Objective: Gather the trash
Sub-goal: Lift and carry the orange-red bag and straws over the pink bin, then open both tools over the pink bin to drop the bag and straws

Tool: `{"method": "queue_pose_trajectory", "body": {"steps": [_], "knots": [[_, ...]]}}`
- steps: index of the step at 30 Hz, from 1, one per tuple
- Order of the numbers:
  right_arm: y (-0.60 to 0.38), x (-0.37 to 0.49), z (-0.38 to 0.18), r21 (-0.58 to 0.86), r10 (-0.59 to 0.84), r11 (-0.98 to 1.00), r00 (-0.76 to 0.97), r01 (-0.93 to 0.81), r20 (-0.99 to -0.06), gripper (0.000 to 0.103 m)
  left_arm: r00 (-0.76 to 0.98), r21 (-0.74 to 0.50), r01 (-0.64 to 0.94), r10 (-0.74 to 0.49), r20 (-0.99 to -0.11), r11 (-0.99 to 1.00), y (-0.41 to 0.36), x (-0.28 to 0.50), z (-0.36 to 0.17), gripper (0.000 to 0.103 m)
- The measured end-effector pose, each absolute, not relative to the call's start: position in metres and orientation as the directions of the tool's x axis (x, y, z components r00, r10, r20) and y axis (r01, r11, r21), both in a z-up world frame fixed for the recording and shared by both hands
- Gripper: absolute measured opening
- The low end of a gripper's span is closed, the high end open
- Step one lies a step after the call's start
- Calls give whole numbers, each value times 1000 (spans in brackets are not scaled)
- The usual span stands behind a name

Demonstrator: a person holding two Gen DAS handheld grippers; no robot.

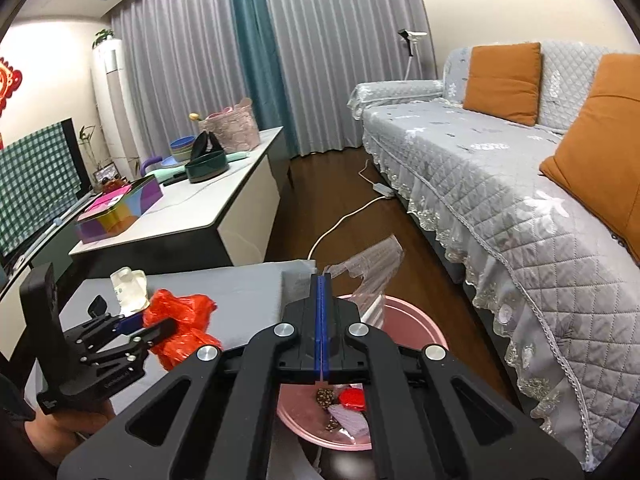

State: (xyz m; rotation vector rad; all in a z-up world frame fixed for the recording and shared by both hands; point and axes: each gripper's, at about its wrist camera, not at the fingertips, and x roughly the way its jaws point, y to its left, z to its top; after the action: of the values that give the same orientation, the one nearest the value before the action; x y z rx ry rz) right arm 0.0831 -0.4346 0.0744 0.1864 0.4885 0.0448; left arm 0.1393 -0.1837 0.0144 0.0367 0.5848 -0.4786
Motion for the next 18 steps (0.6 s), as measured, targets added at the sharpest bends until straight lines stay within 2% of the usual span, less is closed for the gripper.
{"method": "queue_pose_trajectory", "body": {"steps": [18], "knots": [[-466, 105, 62, 232, 84, 972, 873, 33, -480, 0, 663, -58, 562, -491, -565, 825, -274, 171, -3, 36]]}}
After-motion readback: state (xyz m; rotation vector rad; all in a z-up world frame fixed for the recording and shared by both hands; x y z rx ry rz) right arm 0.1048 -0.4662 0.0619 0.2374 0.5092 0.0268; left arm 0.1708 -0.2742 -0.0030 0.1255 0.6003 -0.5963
